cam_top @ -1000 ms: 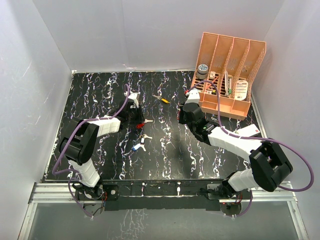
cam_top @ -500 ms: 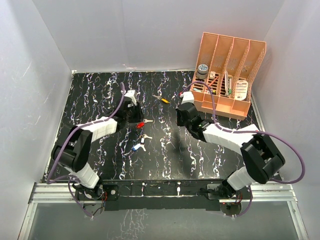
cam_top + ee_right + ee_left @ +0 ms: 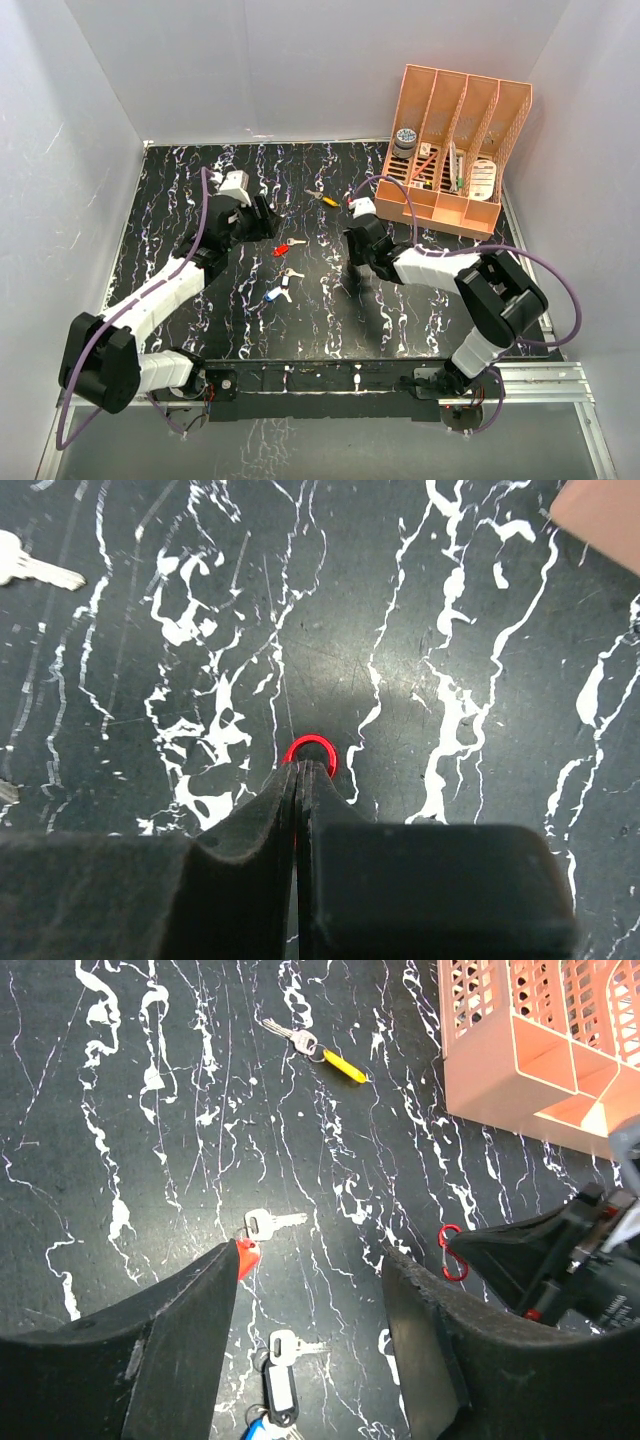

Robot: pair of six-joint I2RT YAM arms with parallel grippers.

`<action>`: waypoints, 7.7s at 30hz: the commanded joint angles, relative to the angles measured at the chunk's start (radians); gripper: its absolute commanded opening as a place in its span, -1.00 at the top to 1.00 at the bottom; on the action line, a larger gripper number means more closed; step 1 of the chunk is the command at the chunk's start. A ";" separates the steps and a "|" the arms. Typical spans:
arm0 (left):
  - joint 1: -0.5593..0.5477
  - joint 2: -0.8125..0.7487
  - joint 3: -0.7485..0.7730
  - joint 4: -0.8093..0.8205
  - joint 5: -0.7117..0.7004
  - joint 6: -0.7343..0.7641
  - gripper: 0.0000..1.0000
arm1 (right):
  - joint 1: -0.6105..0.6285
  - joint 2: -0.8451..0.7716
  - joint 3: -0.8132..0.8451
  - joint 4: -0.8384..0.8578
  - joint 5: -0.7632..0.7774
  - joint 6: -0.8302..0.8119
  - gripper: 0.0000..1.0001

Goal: Put the keys on the keyring

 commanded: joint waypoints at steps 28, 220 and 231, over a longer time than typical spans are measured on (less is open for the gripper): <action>0.004 -0.075 -0.051 -0.034 -0.049 -0.001 -0.23 | -0.005 0.046 0.120 -0.061 0.070 0.055 -0.08; -0.205 0.311 -0.011 0.593 0.216 -0.379 0.08 | -0.008 -0.149 0.207 -0.057 -0.017 0.420 0.99; -0.201 0.149 -0.034 0.377 0.050 -0.327 -0.22 | -0.014 -0.155 0.195 -0.067 0.024 0.374 1.00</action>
